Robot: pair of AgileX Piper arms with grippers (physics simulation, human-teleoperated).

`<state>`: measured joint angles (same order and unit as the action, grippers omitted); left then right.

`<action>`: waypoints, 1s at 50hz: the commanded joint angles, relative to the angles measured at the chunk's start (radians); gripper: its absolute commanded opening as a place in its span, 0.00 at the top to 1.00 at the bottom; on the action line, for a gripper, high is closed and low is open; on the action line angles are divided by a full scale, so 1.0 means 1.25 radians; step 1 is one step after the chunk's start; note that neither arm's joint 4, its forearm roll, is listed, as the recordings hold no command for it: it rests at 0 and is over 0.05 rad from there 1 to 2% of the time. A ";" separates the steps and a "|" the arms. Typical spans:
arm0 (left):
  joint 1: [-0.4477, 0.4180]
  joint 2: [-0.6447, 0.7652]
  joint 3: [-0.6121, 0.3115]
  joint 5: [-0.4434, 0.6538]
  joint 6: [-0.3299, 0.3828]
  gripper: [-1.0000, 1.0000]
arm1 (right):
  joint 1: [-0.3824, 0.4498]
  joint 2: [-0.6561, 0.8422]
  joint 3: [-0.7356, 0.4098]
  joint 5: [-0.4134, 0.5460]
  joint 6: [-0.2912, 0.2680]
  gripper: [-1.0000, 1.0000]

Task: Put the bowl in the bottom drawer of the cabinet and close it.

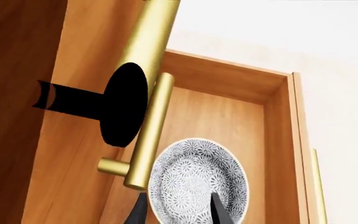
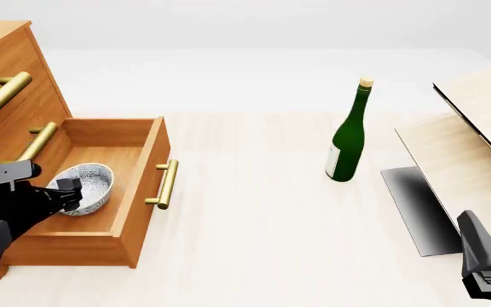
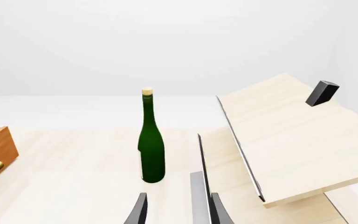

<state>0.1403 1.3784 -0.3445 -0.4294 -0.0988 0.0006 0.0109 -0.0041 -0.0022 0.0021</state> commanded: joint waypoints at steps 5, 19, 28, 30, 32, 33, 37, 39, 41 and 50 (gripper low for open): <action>-0.006 -0.047 0.011 0.029 -0.003 0.00 | 0.000 0.000 0.000 0.000 0.000 0.00; -0.020 -0.111 0.025 0.071 -0.008 0.00 | 0.000 0.000 0.000 0.000 0.000 0.00; -0.028 -0.169 0.034 0.107 -0.009 0.00 | 0.000 0.000 0.000 0.000 0.000 0.00; -0.030 -0.181 0.036 0.114 -0.009 0.00 | 0.000 0.000 0.000 0.000 0.000 0.00; -0.032 -0.187 0.037 0.116 -0.008 0.00 | 0.000 0.000 0.000 0.000 0.000 0.00; -0.033 -0.204 0.040 0.122 0.001 0.00 | 0.000 0.000 0.000 0.000 0.000 0.00; -0.047 -0.237 0.037 0.141 0.001 0.00 | 0.000 0.000 0.000 0.000 0.000 0.00; -0.052 -0.250 0.036 0.151 0.001 0.00 | 0.000 0.000 0.000 0.000 0.000 0.00; -0.056 -0.256 0.035 0.154 0.001 0.00 | 0.000 0.000 0.000 0.000 0.000 0.00; -0.086 -0.289 0.030 0.171 0.001 0.00 | 0.000 0.000 0.000 0.000 0.000 0.00</action>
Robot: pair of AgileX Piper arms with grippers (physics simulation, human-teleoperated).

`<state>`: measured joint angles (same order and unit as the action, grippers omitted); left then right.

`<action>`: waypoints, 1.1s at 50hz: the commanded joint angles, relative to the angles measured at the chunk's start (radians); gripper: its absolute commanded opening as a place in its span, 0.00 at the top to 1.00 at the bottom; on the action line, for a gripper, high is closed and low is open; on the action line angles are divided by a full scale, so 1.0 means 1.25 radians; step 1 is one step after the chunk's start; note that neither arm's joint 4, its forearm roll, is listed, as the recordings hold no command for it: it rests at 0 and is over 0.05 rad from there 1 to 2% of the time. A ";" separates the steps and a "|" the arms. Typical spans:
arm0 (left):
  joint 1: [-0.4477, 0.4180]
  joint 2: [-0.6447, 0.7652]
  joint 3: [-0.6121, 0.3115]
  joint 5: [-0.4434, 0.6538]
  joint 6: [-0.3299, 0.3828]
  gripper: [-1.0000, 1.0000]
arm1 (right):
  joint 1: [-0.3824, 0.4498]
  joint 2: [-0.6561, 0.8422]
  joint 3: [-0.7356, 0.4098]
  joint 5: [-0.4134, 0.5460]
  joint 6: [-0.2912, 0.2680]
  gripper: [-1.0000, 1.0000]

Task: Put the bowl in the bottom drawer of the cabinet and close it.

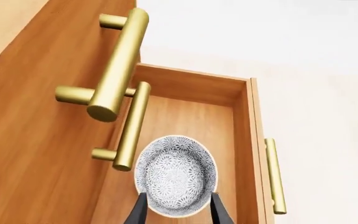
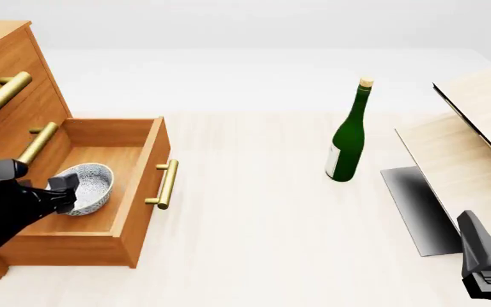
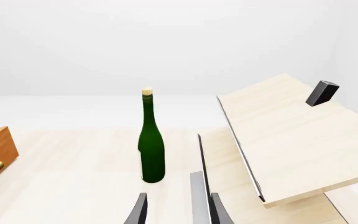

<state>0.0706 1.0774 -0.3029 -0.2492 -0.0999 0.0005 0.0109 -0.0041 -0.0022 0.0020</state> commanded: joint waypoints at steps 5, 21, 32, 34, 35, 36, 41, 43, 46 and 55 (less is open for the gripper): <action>-0.041 -0.061 -0.006 0.036 -0.002 0.00 | 0.000 0.000 0.000 0.000 0.000 0.00; -0.125 -0.089 -0.024 0.061 -0.021 0.00 | 0.000 0.000 0.000 0.000 0.000 0.00; -0.211 -0.098 -0.045 0.082 -0.046 0.00 | 0.000 0.000 0.000 0.000 0.000 0.00; -0.231 -0.107 -0.049 0.087 -0.049 0.00 | 0.000 0.000 0.000 0.000 0.000 0.00; -0.234 -0.104 -0.050 0.089 -0.057 0.00 | 0.000 0.000 0.000 0.000 0.000 0.00; -0.239 -0.106 -0.050 0.089 -0.061 0.00 | 0.000 0.000 0.000 0.000 0.000 0.00; -0.264 -0.119 -0.050 0.098 -0.067 0.00 | 0.000 0.000 0.000 0.000 0.000 0.00; -0.275 -0.124 -0.053 0.102 -0.069 0.00 | 0.000 0.000 0.000 0.000 0.000 0.00; -0.288 -0.127 -0.055 0.108 -0.073 0.00 | 0.000 0.000 0.000 0.000 0.000 0.00; -0.329 -0.140 -0.059 0.121 -0.085 0.00 | 0.000 0.000 0.000 0.000 0.000 0.00</action>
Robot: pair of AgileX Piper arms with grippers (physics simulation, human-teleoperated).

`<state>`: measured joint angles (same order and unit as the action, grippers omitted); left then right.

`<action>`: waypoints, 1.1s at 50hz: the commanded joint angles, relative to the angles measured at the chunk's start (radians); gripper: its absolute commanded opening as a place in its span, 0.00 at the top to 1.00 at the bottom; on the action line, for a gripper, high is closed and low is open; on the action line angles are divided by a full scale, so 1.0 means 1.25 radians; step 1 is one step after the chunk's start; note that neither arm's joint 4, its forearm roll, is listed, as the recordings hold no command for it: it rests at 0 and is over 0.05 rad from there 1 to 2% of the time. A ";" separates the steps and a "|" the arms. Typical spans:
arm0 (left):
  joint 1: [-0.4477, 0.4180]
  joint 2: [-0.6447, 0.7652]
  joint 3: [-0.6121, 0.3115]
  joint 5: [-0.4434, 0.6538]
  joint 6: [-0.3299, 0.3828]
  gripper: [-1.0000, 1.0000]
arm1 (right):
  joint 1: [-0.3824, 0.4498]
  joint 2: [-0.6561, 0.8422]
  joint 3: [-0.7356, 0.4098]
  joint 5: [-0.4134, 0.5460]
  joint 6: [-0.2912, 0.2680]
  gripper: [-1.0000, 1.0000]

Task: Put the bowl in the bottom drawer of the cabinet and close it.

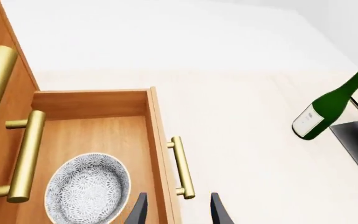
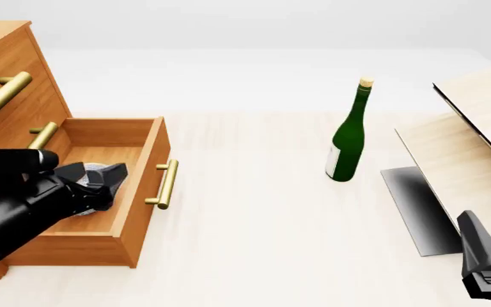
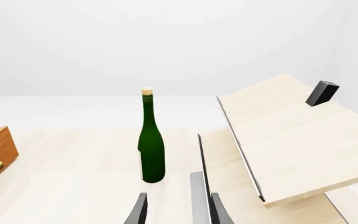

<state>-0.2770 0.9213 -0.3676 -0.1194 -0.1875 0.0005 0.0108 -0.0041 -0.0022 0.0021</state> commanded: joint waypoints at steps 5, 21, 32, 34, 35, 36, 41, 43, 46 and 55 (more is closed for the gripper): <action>-0.068 -0.021 -0.016 0.028 -0.019 0.00 | 0.000 0.000 0.000 0.000 0.000 0.00; -0.160 -0.008 -0.026 0.024 -0.048 0.00 | 0.000 0.000 0.000 0.000 0.000 0.00; -0.210 0.000 -0.036 0.026 -0.079 0.00 | 0.000 0.000 0.000 0.000 0.000 0.00; -0.215 0.006 -0.037 0.025 -0.085 0.00 | 0.000 0.000 0.000 0.000 0.000 0.00; -0.218 0.007 -0.037 0.024 -0.087 0.00 | 0.000 0.000 0.000 0.000 0.000 0.00; -0.222 0.013 -0.037 0.024 -0.093 0.00 | 0.000 0.000 0.000 0.000 0.000 0.00; -0.239 0.015 -0.040 0.028 -0.105 0.00 | 0.000 0.000 0.000 0.000 0.000 0.00; -0.244 0.013 -0.042 0.031 -0.105 0.00 | 0.000 0.000 0.000 0.000 0.000 0.00; -0.260 0.024 -0.043 0.030 -0.121 0.00 | 0.000 0.000 0.000 0.000 0.000 0.00; -0.285 0.034 -0.040 0.025 -0.131 0.00 | 0.000 0.000 0.000 0.000 0.000 0.00</action>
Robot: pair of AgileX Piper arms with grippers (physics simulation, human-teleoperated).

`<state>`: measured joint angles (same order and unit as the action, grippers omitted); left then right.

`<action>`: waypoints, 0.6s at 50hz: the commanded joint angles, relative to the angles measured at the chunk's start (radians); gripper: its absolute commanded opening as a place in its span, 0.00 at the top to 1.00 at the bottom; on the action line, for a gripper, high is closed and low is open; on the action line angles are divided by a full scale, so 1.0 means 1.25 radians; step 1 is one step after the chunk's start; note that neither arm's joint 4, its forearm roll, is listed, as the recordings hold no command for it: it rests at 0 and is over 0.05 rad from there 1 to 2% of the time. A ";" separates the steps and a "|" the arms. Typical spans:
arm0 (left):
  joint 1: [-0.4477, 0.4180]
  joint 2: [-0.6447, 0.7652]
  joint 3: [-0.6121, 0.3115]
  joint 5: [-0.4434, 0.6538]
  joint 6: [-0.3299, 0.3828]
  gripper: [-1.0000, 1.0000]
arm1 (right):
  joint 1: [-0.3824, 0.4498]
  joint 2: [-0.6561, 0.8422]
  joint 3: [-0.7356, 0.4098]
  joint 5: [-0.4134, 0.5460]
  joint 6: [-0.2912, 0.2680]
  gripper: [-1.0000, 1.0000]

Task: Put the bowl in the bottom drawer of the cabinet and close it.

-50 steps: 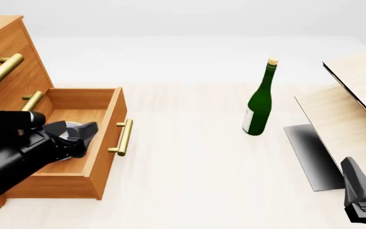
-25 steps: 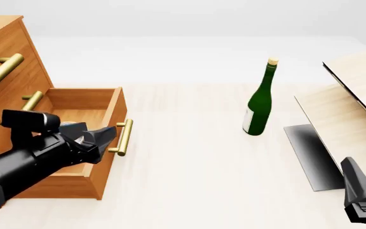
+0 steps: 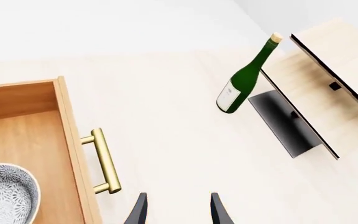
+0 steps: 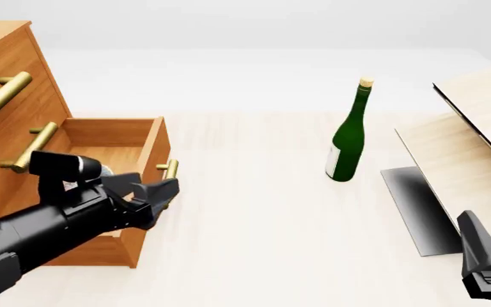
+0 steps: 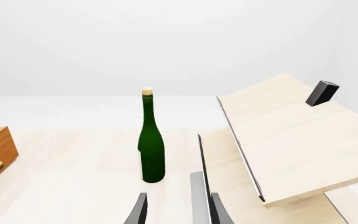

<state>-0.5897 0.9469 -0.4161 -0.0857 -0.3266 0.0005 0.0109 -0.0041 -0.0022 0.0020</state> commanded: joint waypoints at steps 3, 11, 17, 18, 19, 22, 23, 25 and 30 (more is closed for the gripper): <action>-0.040 0.021 -0.001 -0.005 -0.023 0.00 | 0.000 0.000 0.000 0.000 0.000 0.00; -0.060 0.055 0.004 -0.022 -0.045 0.00 | 0.000 0.000 0.000 0.000 0.000 0.00; -0.076 0.074 0.006 -0.032 -0.055 0.00 | 0.000 0.000 0.000 0.000 0.000 0.00; -0.076 0.074 0.006 -0.033 -0.055 0.00 | 0.000 0.000 0.000 0.000 0.000 0.00; -0.079 0.076 0.007 -0.035 -0.055 0.00 | 0.000 0.000 0.000 0.000 0.000 0.00; -0.084 0.090 0.012 -0.046 -0.062 0.00 | 0.000 0.000 0.000 0.000 0.000 0.00; -0.088 0.097 0.016 -0.052 -0.066 0.00 | 0.000 0.000 0.000 0.000 0.000 0.00; -0.088 0.102 0.016 -0.055 -0.071 0.00 | 0.000 0.000 0.000 0.000 0.000 0.00; -0.094 0.114 0.021 -0.064 -0.081 0.00 | 0.000 0.000 0.000 0.000 0.000 0.00</action>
<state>-0.6868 1.0530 -0.4010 -0.1400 -0.4030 0.0005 0.0108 -0.0041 -0.0022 0.0020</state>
